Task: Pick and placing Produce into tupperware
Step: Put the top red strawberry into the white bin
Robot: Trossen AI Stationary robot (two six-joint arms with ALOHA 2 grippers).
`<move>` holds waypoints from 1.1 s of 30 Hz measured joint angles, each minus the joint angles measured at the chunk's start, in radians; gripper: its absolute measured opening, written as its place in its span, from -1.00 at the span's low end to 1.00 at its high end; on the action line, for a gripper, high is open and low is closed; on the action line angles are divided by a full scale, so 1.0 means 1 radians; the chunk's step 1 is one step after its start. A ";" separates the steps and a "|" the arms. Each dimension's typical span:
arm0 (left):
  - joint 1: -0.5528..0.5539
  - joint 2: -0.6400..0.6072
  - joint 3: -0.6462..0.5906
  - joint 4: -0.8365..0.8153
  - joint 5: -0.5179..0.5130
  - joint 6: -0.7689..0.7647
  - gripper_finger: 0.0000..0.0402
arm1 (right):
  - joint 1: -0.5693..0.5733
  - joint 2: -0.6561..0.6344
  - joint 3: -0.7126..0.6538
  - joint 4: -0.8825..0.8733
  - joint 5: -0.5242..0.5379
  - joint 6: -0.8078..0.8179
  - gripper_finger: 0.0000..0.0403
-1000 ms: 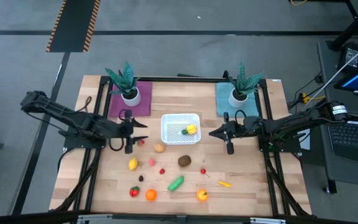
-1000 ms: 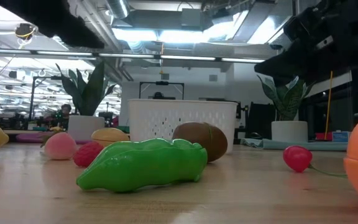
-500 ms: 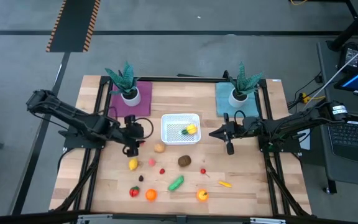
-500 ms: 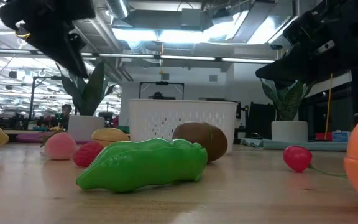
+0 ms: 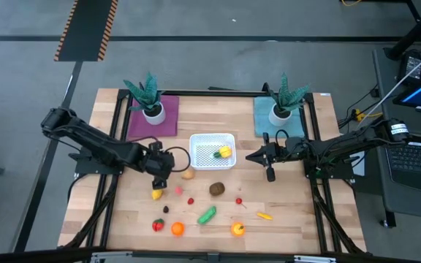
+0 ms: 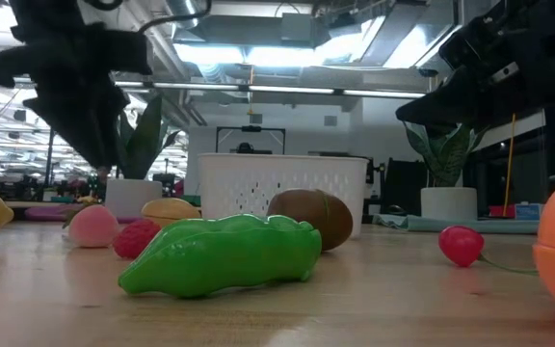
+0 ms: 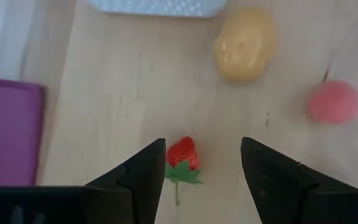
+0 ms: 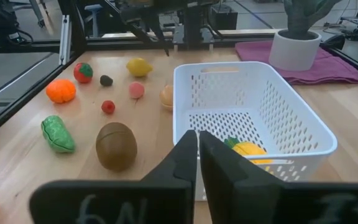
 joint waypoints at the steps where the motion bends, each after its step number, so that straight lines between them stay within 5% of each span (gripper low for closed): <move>1: 0.000 0.010 0.000 -0.001 0.000 -0.007 0.00 | 0.000 0.000 0.000 0.000 0.000 0.001 -0.89; 33: 0.001 0.232 -0.001 -0.025 0.014 -0.078 0.00 | 0.000 0.000 0.000 0.004 0.000 0.008 -0.88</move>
